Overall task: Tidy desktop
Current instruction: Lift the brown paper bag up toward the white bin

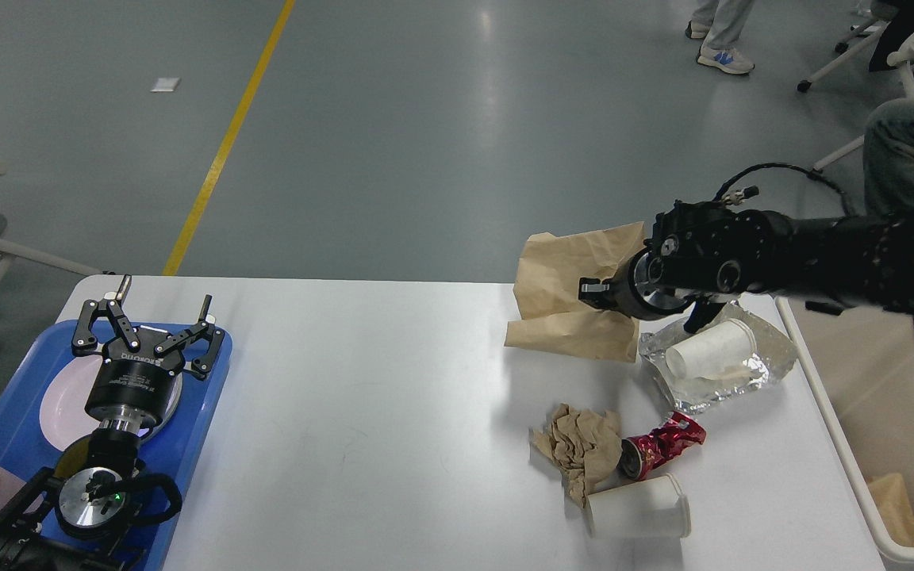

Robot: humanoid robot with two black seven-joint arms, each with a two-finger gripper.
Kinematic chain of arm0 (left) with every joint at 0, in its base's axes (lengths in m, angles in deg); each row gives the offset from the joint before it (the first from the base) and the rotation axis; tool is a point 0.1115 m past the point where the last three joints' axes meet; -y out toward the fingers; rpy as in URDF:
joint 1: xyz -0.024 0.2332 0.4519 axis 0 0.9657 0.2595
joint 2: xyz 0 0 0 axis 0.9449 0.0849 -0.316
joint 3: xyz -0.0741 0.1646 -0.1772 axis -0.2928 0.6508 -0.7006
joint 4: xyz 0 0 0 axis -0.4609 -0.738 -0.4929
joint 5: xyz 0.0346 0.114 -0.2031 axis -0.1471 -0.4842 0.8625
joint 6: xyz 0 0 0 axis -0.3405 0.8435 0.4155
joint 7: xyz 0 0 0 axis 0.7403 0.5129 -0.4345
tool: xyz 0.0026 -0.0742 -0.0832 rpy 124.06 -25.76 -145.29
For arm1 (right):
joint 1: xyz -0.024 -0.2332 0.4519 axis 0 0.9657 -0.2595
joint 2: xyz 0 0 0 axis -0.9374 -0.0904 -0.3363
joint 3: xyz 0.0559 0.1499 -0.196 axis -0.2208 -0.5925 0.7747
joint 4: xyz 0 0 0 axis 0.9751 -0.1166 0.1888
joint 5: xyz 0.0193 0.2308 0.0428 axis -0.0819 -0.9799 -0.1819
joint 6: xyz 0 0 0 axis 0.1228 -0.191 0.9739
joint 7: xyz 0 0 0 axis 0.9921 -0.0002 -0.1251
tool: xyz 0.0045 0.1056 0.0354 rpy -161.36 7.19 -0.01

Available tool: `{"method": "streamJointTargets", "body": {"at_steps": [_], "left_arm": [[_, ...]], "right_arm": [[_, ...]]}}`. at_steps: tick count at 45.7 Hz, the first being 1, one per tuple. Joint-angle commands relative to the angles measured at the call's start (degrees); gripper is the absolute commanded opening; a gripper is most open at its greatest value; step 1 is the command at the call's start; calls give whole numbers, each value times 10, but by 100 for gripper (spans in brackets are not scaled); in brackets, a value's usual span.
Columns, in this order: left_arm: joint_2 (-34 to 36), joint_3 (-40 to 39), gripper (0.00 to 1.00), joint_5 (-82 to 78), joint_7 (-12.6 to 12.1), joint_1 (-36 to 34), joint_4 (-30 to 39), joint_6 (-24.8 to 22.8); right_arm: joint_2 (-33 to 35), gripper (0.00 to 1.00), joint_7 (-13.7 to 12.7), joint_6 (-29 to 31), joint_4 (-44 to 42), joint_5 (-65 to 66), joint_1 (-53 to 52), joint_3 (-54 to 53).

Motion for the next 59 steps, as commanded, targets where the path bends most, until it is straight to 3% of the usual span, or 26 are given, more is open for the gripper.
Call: {"method": "streamJointTargets", "body": {"at_steps": [1,6,10,14,27,36,41,50,59], "left_arm": [[0,1,96,0,0,0,0,0],[0,0,96,0,0,0,0,0],[0,0,96,0,0,0,0,0],[0,0,96,0,0,0,0,0],[0,0,96,0,0,0,0,0],[0,0,96,0,0,0,0,0],[0,1,96,0,0,0,0,0],[0,1,96,0,0,0,0,0],[0,0,96,0,0,0,0,0]], "right_arm": [[21,0,7,71,85,-23,-127,89],[56,0,19,167,119,-38,-210,140],[96,0,50,269,140,-37,-277,160],[116,0,81,310,179,-31,-345,191],[108,0,155,306,256,2,-435,282],[120,0,156,295,252,-2,-438,333],[166,0,154,269,243,2,-432,398],[317,0,150,253,143,55,-334,409],[413,0,149,222,-25,64,-127,335]]}}
